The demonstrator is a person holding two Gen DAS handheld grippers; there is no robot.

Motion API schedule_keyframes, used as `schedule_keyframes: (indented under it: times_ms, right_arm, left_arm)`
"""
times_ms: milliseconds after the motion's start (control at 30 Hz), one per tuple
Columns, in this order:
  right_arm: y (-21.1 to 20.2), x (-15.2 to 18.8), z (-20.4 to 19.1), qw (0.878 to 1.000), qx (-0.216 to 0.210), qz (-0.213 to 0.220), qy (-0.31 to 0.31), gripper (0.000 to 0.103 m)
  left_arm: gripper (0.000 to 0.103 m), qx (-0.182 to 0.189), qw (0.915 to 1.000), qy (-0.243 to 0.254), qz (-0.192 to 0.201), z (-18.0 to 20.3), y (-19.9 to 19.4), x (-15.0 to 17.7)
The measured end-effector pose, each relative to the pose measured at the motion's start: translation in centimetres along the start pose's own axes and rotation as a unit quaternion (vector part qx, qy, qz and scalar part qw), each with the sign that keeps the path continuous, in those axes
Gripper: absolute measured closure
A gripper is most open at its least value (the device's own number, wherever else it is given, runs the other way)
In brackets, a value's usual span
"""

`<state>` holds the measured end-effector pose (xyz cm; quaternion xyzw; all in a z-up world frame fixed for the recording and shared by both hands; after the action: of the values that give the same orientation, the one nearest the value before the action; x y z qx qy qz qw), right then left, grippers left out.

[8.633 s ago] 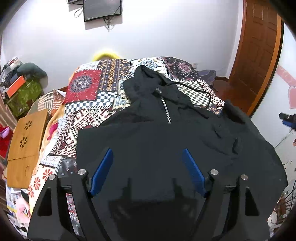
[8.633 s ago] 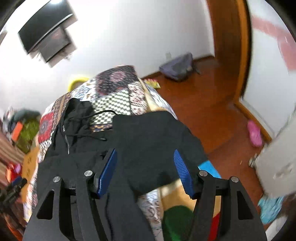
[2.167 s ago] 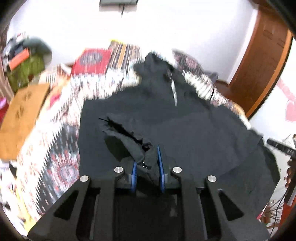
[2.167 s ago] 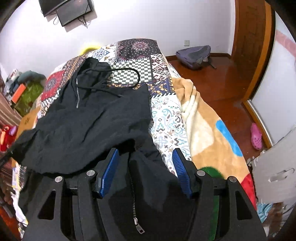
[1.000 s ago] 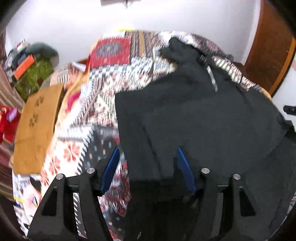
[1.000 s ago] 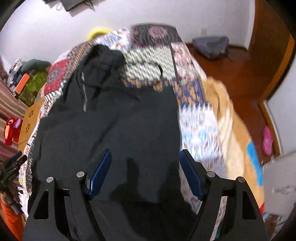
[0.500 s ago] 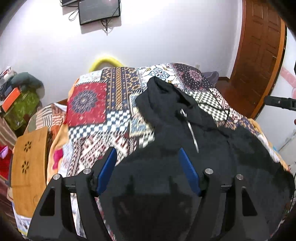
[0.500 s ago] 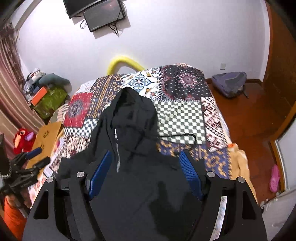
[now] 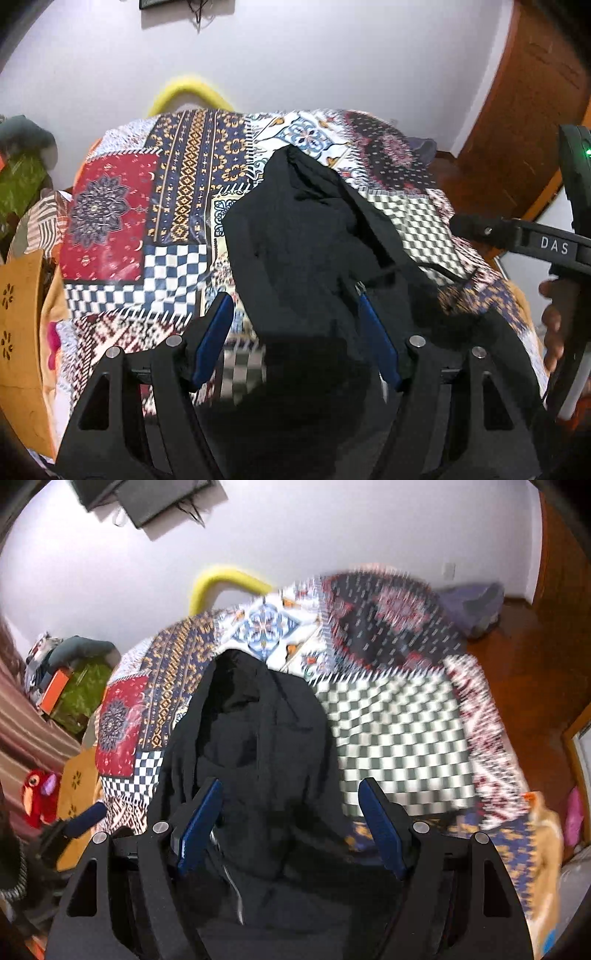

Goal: Fold large clothes

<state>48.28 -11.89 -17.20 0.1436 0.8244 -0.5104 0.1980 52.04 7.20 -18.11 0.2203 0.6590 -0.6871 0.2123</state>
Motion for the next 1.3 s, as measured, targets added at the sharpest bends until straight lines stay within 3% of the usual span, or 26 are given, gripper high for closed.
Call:
schedule_keyframes:
  times_ms: [67,233,333,400,500,533,567,600,733,833,1067,1300]
  right_arm:
    - [2.4,-0.6,0.6,1.000,-0.003,-0.019,0.024,0.030]
    - [6.8,-0.3,1.3,0.997,-0.005,-0.060,0.048,0.030]
    - [8.8,0.7,1.6,0.997,0.008,-0.075,0.030,0.030]
    - [9.3,1.3,1.8,0.997,0.004,-0.074,0.019,0.030]
    - [9.6,2.1,2.3,0.997,0.006,-0.072,0.013,0.054]
    - [9.6,2.3,2.4,0.997,0.012,-0.071,0.009,0.070]
    - [9.5,2.4,2.4,0.997,0.022,-0.069,0.005,0.081]
    - [9.5,2.4,2.5,0.997,0.026,-0.067,0.003,0.085]
    - [7.0,3.1,2.0,0.999,0.023,-0.048,-0.003,0.094]
    - [4.3,3.6,0.8,0.998,0.034,-0.031,-0.036,0.094]
    - [-2.4,6.1,-3.0,0.994,0.036,-0.001,-0.101,0.094]
    - [-6.8,11.7,-4.3,0.990,0.023,-0.005,-0.140,0.094]
  left_arm:
    - [0.034,-0.005,0.9999,-0.009,-0.012,0.1,1.8,-0.6]
    - [0.035,0.024,0.9985,-0.037,-0.030,0.2,6.0,-2.0]
    - [0.048,0.006,0.9984,-0.039,-0.041,0.2,8.5,-2.4]
    - [0.064,-0.018,0.9976,-0.050,-0.044,-0.3,9.8,-2.3]
    - [0.074,-0.026,0.9964,-0.070,-0.040,-1.1,11.0,-1.7]
    - [0.076,-0.027,0.9965,-0.069,-0.039,-1.1,11.1,-1.6]
    - [0.085,-0.026,0.9968,-0.065,-0.038,-0.9,11.2,-1.3]
    - [0.087,-0.030,0.9972,-0.058,-0.037,-0.7,11.1,-1.1]
    - [0.092,-0.051,0.9978,-0.032,-0.027,-0.1,9.4,-0.6]
    - [0.093,-0.042,0.9982,-0.038,-0.022,-0.6,7.5,-0.5]
    - [0.094,-0.029,0.9994,0.000,0.019,0.6,-0.6,0.4]
    - [0.094,0.001,0.9984,0.047,0.031,1.8,-7.3,5.4]
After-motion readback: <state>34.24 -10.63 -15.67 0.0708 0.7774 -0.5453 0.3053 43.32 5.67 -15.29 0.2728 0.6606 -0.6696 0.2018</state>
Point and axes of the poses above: each gripper's, at about its wrist camera, not at the fingertips, and y roughly the way its jaws point, z to its right, x to its underside, the point moved 2 cm from there along y, roughly the way its jaws point, and after that the axes turned 6 degrees about -x, right-handed, at the moved point
